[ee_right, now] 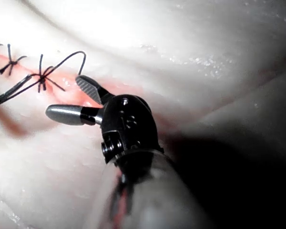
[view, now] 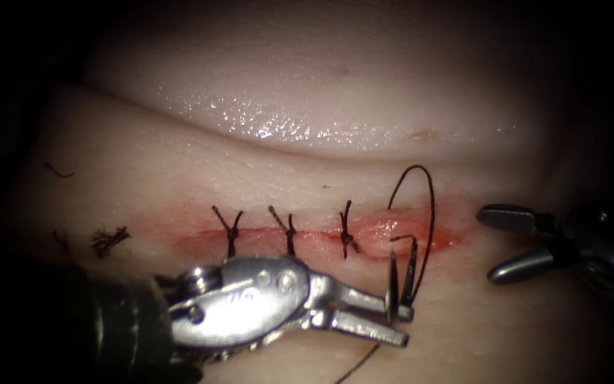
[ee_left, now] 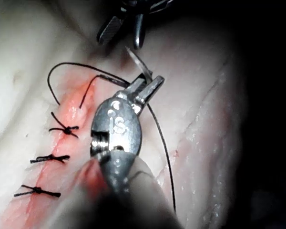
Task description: Wound Closure
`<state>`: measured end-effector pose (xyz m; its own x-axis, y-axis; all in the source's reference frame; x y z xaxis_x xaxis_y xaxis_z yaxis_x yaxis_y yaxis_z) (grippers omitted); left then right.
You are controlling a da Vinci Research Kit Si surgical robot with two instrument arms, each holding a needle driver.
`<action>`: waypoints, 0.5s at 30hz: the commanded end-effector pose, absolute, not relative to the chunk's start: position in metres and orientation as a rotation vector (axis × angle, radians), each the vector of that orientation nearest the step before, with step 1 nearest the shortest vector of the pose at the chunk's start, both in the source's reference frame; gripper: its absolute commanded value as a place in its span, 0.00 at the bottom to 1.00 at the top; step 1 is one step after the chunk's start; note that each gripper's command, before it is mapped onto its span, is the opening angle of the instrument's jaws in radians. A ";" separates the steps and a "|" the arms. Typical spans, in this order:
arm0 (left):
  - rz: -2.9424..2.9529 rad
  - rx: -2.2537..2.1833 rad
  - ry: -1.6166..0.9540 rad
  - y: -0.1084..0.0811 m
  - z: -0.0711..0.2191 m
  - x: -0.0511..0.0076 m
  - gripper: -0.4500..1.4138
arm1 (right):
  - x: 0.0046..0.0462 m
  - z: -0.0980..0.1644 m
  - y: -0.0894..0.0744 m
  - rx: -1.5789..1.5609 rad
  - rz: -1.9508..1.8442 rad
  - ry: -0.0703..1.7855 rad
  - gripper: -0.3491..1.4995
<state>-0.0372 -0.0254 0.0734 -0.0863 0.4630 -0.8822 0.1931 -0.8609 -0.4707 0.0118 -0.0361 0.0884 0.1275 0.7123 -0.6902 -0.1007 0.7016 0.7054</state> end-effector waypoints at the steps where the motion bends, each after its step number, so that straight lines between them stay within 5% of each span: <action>1: 2.095 -1.990 -0.684 -0.026 0.073 -0.0378 0.00 | 0.0128 0.089 -0.037 0.572 0.648 1.338 0.62; 5: 2.222 -2.015 -0.498 -0.025 0.071 -0.0381 0.00 | 0.0130 0.088 -0.037 0.576 0.668 1.367 0.55; 10: 2.344 -1.962 -0.301 -0.024 0.068 -0.0380 0.00 | 0.0130 0.086 -0.037 0.581 0.692 1.401 0.73; 15: 2.439 -1.881 -0.152 -0.024 0.067 -0.0382 0.00 | 0.0132 0.085 -0.037 0.636 0.764 1.405 0.70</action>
<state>-0.0377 -0.0235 0.0663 -0.2584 0.0981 -0.9610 0.0134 -0.9944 -0.1051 0.0122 -0.0366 0.0844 0.0019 0.7947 -0.6069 -0.0980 0.6042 0.7908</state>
